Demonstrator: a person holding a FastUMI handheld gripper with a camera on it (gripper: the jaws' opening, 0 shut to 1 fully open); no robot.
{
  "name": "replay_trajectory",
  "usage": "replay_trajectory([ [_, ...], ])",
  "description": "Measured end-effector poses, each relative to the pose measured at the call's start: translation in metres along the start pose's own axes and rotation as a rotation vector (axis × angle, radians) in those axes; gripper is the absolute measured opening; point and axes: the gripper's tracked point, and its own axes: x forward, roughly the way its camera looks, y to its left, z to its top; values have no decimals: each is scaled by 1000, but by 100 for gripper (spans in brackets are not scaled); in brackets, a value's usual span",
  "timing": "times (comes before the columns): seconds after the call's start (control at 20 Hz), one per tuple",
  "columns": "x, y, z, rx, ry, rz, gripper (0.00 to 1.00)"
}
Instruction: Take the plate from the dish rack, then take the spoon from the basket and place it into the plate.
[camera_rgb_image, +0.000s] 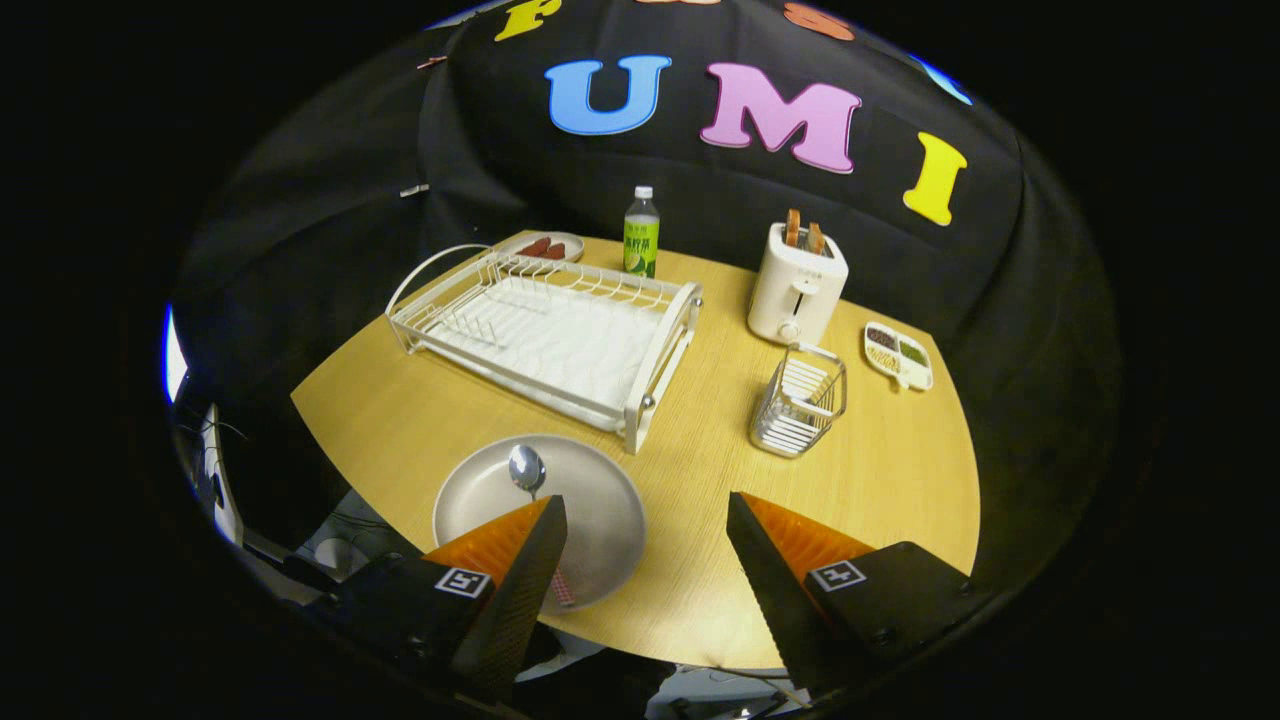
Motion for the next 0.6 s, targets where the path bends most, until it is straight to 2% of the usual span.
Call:
replay_trajectory([
  [0.3, -45, -27, 106, -32, -201, -68, 98],
  [0.45, -69, -29, 148, -37, -285, -75, 98],
  [0.6, -94, -28, 182, -34, -382, -127, 98],
])
